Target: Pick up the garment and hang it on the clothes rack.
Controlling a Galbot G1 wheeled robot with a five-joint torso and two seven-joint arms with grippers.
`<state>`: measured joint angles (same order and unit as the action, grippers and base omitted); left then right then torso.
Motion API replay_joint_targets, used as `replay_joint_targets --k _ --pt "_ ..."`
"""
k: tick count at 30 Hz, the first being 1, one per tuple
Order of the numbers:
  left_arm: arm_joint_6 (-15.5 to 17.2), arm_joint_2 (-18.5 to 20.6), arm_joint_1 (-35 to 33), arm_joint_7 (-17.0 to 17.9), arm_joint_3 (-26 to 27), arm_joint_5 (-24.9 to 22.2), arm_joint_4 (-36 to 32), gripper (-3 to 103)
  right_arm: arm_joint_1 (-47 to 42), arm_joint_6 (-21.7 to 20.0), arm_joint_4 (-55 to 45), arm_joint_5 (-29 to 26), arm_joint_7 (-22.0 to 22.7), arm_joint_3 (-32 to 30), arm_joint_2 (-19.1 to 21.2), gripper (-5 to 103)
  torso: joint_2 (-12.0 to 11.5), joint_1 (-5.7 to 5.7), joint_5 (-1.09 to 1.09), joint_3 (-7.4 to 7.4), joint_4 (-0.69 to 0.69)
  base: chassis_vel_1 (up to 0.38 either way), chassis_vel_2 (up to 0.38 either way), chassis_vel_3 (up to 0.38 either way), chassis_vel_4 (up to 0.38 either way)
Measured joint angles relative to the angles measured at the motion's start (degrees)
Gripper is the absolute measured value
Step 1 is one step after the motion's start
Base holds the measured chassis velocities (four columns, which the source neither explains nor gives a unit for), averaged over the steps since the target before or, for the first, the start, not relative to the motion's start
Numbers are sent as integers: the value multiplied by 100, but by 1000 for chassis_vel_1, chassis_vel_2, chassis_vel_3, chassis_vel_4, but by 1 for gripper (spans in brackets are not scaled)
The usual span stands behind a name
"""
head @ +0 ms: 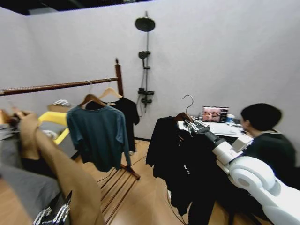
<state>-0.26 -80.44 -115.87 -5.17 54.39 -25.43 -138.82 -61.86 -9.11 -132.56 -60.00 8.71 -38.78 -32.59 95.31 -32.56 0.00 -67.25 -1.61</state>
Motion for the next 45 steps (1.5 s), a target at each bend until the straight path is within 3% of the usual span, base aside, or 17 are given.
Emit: replay_joint_targets --k 17,27,33,38,44,45 --pt "0 0 0 0 0 0 0 46 360 -212 -315 -489 244 9 191 9 0 0 0 0 -1 121 119 127 131" --pt "0 0 0 1 0 0 0 46 1363 -246 181 -672 71 697 143 9 0 0 0 -1 2 128 130 129 118" --pt "0 0 0 0 0 0 0 46 2223 -237 460 -810 270 1290 -50 9 0 0 0 -1 3 84 85 72 80" --pt "0 0 0 -2 0 0 0 46 2812 -185 721 -705 309 1840 -208 9 0 0 0 0 -4 0 0 0 0" --pt "0 0 0 1 0 0 0 46 4290 -304 1793 -528 257 3260 -688 9 0 0 1 -1 0 0 0 0 0" --pt "0 0 0 1 0 0 0 46 4290 -304 1793 -528 257 3260 -688 9 0 0 1 -1 0 0 0 0 0"
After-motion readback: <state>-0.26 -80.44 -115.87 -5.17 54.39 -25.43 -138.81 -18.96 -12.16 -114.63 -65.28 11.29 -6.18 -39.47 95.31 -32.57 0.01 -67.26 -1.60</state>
